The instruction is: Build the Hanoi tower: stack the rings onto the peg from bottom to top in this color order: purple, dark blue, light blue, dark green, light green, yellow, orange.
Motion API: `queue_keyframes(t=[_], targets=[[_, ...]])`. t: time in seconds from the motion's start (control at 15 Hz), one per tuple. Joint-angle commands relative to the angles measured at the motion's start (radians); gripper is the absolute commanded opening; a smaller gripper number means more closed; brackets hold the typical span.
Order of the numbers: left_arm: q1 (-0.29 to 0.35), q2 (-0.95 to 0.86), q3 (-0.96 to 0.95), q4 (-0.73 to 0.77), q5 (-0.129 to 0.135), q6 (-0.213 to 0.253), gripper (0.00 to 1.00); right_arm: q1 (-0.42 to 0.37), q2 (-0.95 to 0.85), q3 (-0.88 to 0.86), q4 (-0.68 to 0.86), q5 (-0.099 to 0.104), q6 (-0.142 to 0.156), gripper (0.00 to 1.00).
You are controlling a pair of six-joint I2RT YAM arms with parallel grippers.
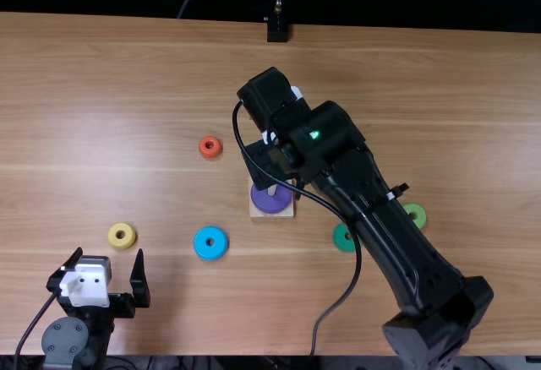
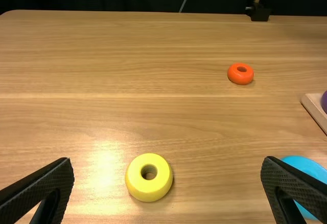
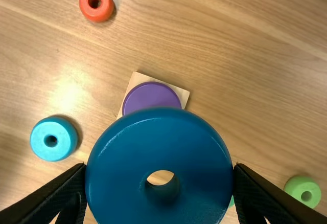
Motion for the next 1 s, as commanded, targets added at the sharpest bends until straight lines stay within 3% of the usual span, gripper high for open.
queue_keyframes(t=[0.0, 0.87, 0.93], targets=[[0.001, -0.012, -0.109, -0.075, -0.006, 0.006, 1.00, 0.010, 0.020, 0.013, 0.003, 0.000, 0.005, 0.00], [0.001, -0.012, -0.109, -0.075, -0.006, 0.006, 1.00, 0.010, 0.079, 0.008, 0.002, 0.000, 0.005, 0.00], [0.001, -0.012, -0.109, -0.075, -0.006, 0.006, 1.00, 0.010, 0.083, 0.005, 0.003, 0.000, 0.005, 0.04]])
